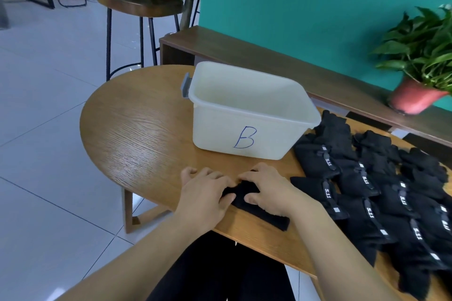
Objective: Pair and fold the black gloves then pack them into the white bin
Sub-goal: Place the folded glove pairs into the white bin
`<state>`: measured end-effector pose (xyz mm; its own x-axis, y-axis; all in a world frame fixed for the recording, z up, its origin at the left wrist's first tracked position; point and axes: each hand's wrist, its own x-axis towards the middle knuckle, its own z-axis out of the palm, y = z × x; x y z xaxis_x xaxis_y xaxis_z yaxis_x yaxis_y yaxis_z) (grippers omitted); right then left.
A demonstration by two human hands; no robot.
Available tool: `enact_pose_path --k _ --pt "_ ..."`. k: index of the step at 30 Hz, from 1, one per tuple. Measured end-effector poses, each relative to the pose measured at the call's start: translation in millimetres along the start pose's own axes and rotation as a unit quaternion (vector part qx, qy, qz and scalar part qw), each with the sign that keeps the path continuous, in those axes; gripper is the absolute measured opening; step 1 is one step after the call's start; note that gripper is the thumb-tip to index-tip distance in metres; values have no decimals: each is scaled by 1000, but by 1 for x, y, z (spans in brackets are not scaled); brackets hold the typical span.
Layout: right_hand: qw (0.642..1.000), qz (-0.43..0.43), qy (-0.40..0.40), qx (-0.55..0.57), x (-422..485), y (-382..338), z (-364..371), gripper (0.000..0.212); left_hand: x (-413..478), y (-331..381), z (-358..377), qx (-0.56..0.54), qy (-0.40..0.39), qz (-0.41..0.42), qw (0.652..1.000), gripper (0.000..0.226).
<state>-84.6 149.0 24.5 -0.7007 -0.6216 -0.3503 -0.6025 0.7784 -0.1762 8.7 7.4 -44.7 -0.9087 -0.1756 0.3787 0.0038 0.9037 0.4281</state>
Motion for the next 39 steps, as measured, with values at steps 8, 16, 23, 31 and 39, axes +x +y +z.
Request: enact_pose_path --k 8,16,23,31,39 --pt "1000 -6 0 -10 -1 -5 0 45 -1 -4 6 20 37 25 999 16" --pt "999 1 -13 -34 -1 -12 -4 36 -3 -3 7 27 43 19 999 21" --pt "1000 -3 -18 0 -5 -10 -7 21 -1 -5 4 18 34 -4 999 20" --pt "999 -11 -9 42 -24 -1 -21 9 9 0 -17 23 -11 4 1000 47" --pt "998 3 49 44 -57 13 -79 10 44 14 -49 -7 119 75 990 49"
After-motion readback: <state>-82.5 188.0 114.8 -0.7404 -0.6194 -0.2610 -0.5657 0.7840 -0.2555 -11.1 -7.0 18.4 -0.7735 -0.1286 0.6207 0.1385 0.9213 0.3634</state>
